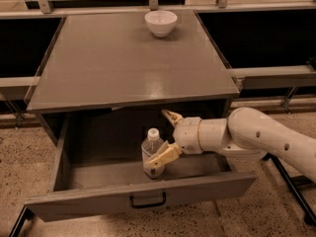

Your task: Pick blue plastic bottle from top drawer and place on counter

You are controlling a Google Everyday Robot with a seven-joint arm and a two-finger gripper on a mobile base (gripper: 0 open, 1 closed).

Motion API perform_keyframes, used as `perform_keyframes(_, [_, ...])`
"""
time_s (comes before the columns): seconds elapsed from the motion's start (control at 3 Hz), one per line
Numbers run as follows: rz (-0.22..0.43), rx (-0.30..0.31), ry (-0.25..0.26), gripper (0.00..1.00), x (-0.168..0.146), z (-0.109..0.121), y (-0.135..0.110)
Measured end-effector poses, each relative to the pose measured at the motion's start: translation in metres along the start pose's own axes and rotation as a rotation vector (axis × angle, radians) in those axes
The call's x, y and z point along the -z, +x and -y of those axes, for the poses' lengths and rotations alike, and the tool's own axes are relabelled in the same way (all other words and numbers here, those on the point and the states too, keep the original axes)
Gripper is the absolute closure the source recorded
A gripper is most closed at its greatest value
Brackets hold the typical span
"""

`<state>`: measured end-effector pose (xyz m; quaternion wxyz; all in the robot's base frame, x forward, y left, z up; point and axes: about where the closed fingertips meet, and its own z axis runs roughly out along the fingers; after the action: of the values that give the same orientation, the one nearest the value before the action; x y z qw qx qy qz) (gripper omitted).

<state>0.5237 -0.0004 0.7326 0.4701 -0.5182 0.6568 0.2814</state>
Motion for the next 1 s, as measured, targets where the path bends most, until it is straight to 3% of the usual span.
perform_keyframes(0.67, [0.079,-0.046,-0.12,0.42,-0.045,-0.022,0.014])
perform_keyframes(1.0, [0.139,-0.042,-0.138,0.65,-0.049,-0.024,0.004])
